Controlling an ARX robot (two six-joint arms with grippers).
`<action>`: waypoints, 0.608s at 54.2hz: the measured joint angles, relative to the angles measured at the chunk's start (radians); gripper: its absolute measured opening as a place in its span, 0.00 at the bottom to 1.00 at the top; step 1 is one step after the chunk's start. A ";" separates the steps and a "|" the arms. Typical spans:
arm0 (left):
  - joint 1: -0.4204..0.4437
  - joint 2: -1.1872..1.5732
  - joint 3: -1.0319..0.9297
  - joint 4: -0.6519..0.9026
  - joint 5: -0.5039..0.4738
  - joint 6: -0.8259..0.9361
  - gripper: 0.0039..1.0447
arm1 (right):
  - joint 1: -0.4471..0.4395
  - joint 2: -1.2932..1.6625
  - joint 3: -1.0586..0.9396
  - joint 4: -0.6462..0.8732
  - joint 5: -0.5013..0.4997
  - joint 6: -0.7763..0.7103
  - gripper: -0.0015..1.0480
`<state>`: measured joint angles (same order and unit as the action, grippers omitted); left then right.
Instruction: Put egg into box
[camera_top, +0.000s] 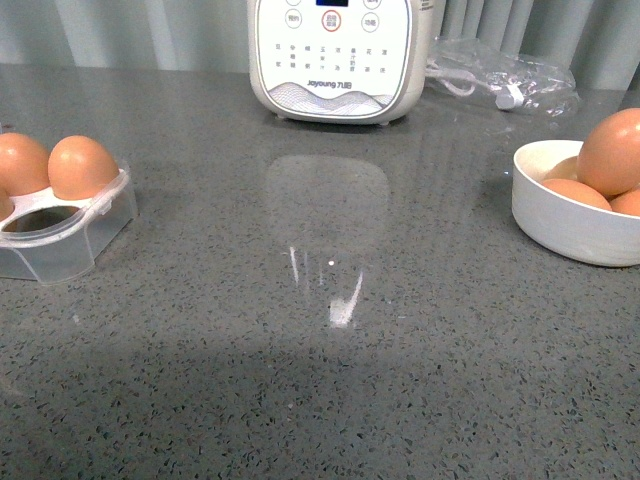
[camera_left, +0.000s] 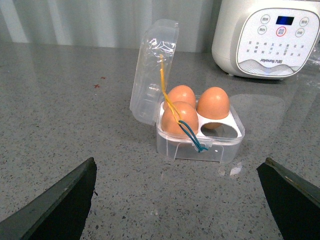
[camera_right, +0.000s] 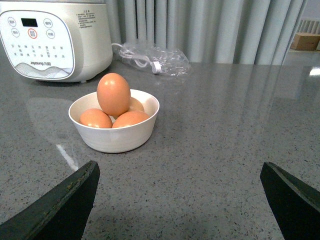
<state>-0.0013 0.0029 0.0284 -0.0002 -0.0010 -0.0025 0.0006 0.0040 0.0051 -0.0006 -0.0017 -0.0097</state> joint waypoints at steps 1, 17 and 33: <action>0.000 0.000 0.000 0.000 0.000 0.000 0.94 | 0.000 0.000 0.000 0.000 0.000 0.000 0.93; 0.000 0.000 0.000 0.000 0.000 0.000 0.94 | 0.000 0.000 0.000 0.000 0.000 0.000 0.93; 0.000 0.000 0.000 0.000 0.000 0.000 0.94 | 0.000 0.000 0.000 0.000 0.000 0.000 0.93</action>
<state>-0.0013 0.0029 0.0284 -0.0002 -0.0010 -0.0025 0.0006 0.0044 0.0051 -0.0006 -0.0017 -0.0097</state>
